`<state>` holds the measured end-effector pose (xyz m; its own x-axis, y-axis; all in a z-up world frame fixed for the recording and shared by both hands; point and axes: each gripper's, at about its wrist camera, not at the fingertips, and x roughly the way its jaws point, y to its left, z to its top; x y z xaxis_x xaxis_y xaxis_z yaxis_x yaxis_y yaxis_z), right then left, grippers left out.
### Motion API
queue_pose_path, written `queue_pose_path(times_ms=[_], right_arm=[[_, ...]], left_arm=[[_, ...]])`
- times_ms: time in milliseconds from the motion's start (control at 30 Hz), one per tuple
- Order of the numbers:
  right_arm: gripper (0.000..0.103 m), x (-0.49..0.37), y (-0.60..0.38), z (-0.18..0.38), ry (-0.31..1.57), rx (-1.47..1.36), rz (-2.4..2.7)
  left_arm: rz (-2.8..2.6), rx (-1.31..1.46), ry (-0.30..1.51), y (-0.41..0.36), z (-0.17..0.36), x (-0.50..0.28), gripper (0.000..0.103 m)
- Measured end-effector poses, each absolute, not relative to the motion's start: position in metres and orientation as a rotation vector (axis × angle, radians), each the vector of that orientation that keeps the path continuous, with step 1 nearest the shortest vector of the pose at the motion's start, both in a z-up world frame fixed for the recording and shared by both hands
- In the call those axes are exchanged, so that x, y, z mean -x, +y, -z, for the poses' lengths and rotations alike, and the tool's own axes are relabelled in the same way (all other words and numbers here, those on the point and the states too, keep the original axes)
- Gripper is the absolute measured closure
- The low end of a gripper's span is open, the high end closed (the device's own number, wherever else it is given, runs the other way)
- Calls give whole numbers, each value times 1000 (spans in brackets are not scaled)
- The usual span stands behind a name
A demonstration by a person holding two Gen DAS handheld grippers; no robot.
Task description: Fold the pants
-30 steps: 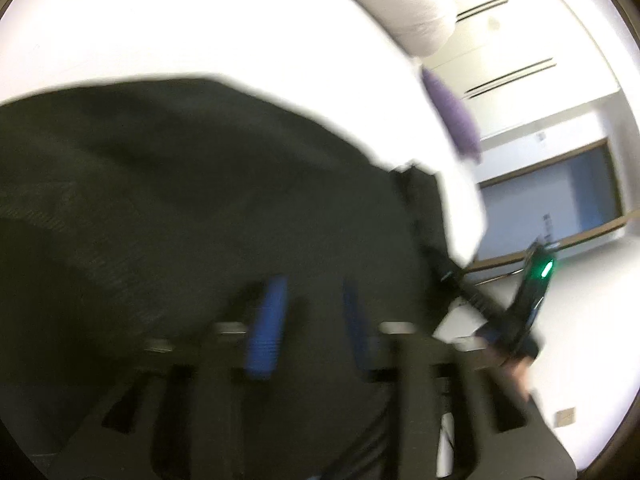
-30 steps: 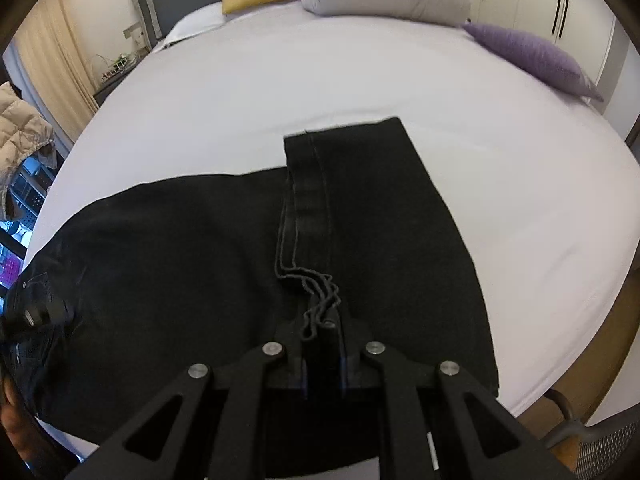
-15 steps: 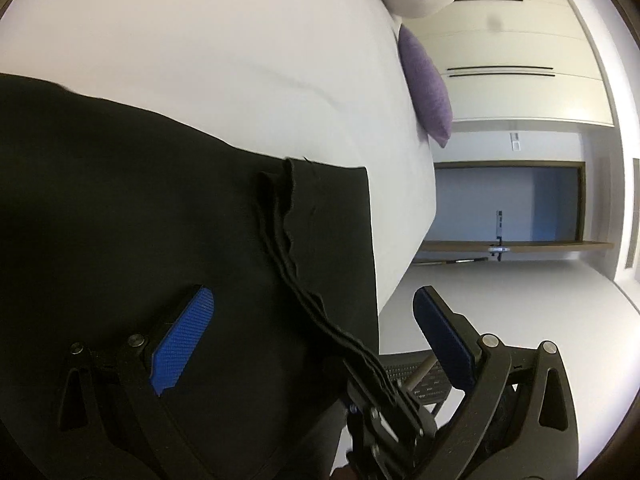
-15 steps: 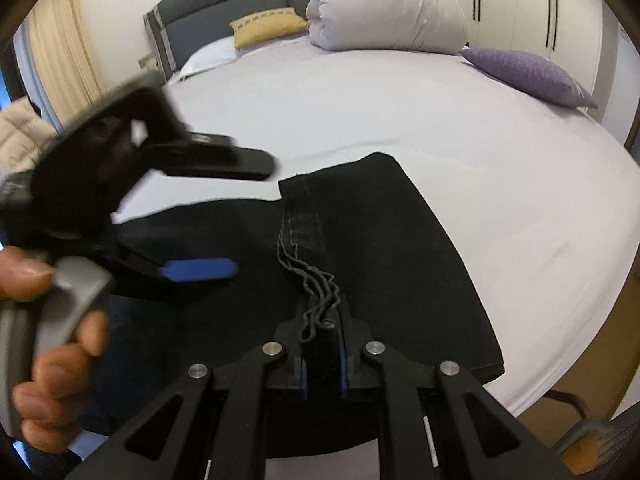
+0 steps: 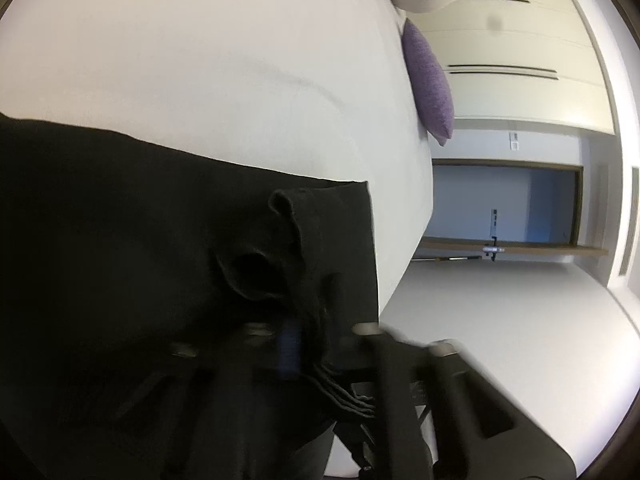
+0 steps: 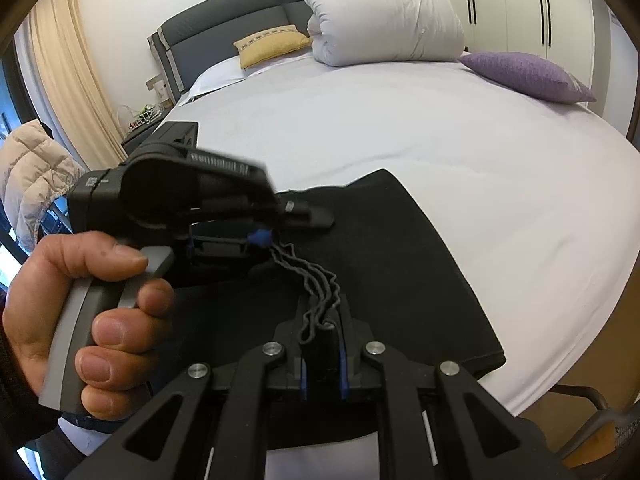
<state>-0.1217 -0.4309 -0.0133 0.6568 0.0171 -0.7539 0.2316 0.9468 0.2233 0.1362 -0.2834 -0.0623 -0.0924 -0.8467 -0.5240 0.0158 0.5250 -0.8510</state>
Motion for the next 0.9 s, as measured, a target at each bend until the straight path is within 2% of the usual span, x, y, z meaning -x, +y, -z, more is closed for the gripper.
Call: queue_pose_path(times_ms=[433,600,900], right_arm=[[91,126,-388,1,852,-77,79],[91,131,-355,2,867,36,3],[91,117,-272,6,891,122,-157]], left_arm=[[867,613,1372,-250,30,-120,98],[855,450,1321,-220,22,-100,98],[815,322,1320,-147,20,-102,97]])
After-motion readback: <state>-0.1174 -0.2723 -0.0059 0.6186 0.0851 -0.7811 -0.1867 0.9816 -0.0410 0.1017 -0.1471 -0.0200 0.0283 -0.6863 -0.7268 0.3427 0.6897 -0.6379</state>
